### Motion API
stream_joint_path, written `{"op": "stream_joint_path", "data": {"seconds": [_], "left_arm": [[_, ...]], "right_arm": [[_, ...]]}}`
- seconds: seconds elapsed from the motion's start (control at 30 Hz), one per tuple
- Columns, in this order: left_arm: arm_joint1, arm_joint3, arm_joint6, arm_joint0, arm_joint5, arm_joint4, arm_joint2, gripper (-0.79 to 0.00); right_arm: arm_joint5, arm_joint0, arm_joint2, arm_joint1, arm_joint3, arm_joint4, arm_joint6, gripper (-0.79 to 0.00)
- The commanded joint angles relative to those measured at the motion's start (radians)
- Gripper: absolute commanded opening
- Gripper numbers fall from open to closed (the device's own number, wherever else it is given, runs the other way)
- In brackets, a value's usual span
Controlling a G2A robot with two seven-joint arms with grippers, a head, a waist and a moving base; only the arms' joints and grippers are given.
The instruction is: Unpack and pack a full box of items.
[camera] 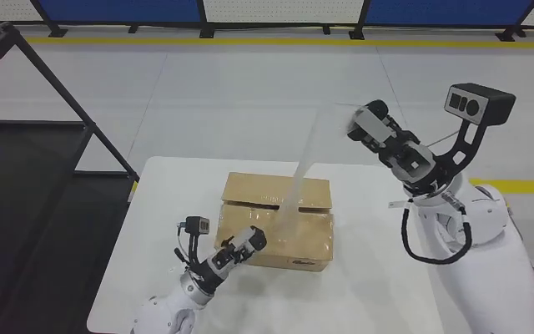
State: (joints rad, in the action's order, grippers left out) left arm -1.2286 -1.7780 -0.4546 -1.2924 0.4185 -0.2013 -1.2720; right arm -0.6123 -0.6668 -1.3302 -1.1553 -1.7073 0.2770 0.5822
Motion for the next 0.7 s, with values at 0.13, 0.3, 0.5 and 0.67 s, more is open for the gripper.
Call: {"op": "stream_joint_path", "data": {"seconds": [0.13,0.3,0.5,0.67], "left_arm": [[-0.009,0.008,0.113,-0.006,0.123,0.216,0.041,-0.068],[-0.014,0.012,0.143,0.0,0.171,0.279,0.071,-0.126],[-0.017,0.021,0.127,0.014,0.197,0.277,0.095,-0.372],[-0.018,0.027,0.11,0.021,0.203,0.267,0.106,-0.785]], "right_arm": [[0.018,0.0,-0.003,-0.001,-0.023,0.003,-0.016,-0.785],[0.029,0.002,-0.001,-0.001,-0.032,0.0,-0.021,-0.785],[0.034,0.003,-0.001,-0.002,-0.036,-0.006,-0.031,-0.785],[0.042,0.002,-0.002,-0.002,-0.033,-0.006,-0.031,-0.785]]}}
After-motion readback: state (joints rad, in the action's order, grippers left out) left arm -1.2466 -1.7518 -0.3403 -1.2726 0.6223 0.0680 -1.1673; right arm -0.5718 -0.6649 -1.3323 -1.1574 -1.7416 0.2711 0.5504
